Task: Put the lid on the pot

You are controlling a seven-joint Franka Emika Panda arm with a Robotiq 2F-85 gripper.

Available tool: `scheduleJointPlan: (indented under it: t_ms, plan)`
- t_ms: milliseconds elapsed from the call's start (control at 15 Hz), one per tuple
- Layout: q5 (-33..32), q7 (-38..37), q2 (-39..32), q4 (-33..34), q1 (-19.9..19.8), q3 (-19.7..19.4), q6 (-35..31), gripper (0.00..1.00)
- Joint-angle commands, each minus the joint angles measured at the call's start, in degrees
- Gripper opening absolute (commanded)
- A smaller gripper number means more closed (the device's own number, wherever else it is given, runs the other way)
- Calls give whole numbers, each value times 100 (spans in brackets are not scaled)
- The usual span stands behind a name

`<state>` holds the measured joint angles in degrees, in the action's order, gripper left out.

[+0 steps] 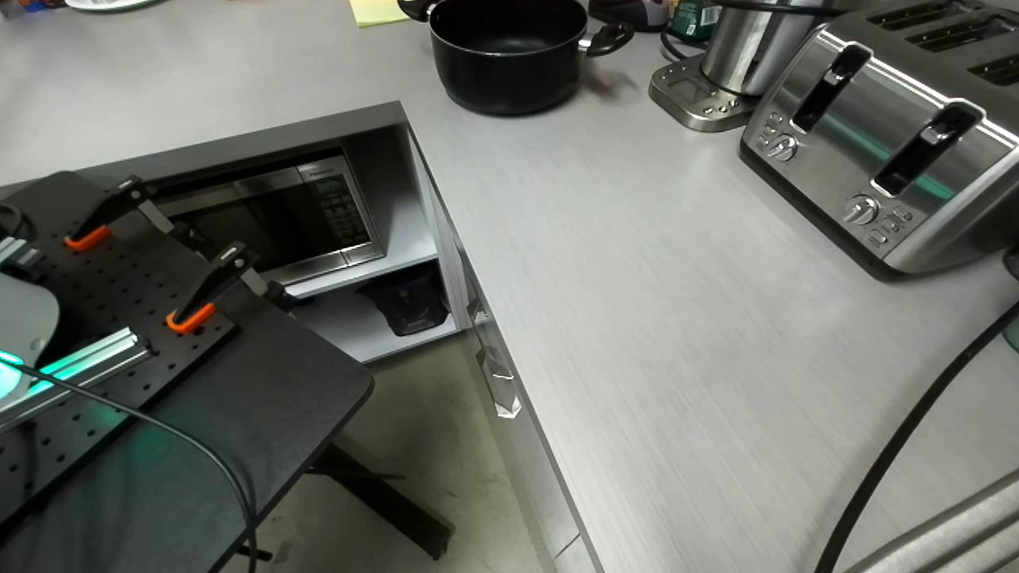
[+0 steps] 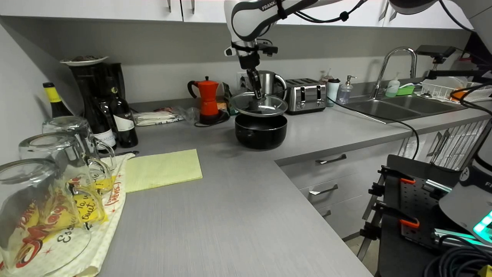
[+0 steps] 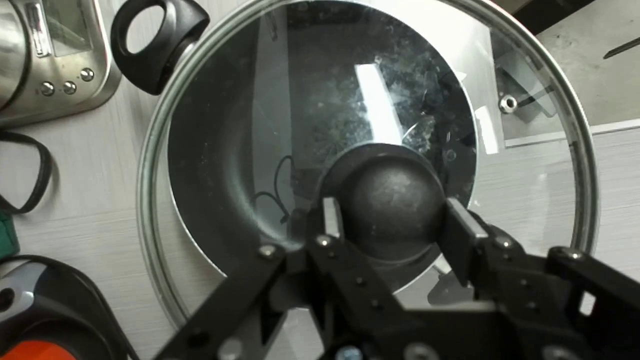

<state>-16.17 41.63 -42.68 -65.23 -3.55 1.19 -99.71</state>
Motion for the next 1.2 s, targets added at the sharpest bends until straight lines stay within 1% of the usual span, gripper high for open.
scheduleJointPlan:
  t_ms: [0, 667, 1133]
  plan:
    - [194, -155, -458, 794, -33, -65, 434, 25]
    - [292, -531, -1331, 1889, -161, -139, 946, 25]
    - [322, -659, -1750, 2419, -203, -147, 1129, 25]
